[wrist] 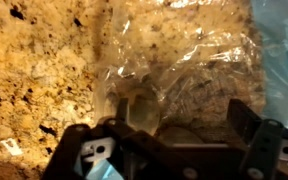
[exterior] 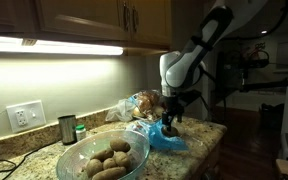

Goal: Remove the potatoes from the plastic bag and place them in the glass bowl on the left

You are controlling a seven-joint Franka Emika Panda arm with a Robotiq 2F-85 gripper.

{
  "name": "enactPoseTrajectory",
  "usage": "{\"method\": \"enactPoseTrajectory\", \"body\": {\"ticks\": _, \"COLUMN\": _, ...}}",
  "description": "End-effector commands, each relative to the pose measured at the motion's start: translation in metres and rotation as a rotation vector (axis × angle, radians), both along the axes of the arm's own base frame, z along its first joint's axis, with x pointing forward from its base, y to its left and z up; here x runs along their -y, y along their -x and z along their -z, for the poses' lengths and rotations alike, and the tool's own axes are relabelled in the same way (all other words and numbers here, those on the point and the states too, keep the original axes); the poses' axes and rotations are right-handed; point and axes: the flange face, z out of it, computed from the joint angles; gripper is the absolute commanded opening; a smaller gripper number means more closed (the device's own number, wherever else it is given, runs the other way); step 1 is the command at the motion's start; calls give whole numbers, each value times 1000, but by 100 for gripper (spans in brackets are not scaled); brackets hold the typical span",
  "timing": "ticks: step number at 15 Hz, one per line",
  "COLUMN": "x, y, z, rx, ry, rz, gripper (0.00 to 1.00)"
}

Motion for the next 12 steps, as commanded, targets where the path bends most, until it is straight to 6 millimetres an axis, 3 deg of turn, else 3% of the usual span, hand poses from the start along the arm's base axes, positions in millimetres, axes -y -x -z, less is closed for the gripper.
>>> {"method": "enactPoseTrajectory", "body": {"ticks": 1, "x": 17, "y": -10, "z": 6, "rx": 12, "ry": 25, "rz": 45, "gripper": 100}}
{"method": "enactPoseTrajectory", "body": {"ticks": 7, "x": 33, "y": -24, "z": 15, "rx": 7, "ry": 22, "rz": 77, "gripper": 100}}
{"method": "enactPoseTrajectory", "body": {"ticks": 12, "x": 30, "y": -32, "z": 34, "rx": -8, "ry": -18, "rz": 91, "gripper": 100}}
